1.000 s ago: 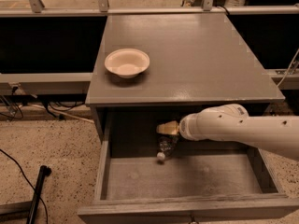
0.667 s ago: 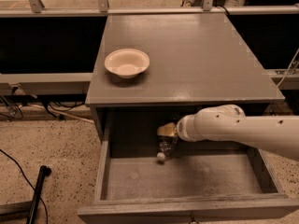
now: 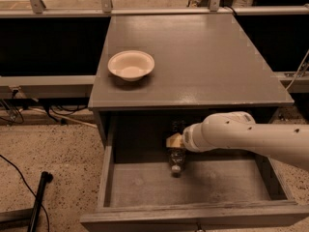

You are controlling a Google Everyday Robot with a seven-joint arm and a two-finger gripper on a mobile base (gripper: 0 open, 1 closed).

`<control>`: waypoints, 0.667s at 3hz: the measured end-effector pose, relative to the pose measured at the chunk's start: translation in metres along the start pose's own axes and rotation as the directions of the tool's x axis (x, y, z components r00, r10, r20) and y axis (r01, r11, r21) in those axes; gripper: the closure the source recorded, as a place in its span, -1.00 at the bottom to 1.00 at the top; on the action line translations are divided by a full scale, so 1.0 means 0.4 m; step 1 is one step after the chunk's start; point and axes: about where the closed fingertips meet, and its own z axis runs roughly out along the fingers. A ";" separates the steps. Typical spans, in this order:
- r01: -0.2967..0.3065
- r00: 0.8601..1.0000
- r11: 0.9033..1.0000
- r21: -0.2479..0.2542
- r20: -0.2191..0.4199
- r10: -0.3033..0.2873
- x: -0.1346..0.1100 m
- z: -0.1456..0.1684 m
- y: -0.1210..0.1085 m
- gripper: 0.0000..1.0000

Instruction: Pick water bottle from top drawer and place on counter

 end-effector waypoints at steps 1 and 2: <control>-0.003 0.998 0.997 -0.078 0.060 0.007 -0.031 -0.070 0.055 0.52; 0.026 0.991 0.985 -0.172 0.133 -0.003 -0.034 -0.203 0.151 0.52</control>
Offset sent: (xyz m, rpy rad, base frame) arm -0.1002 -0.0771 0.1914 0.2394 -0.3150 -0.0562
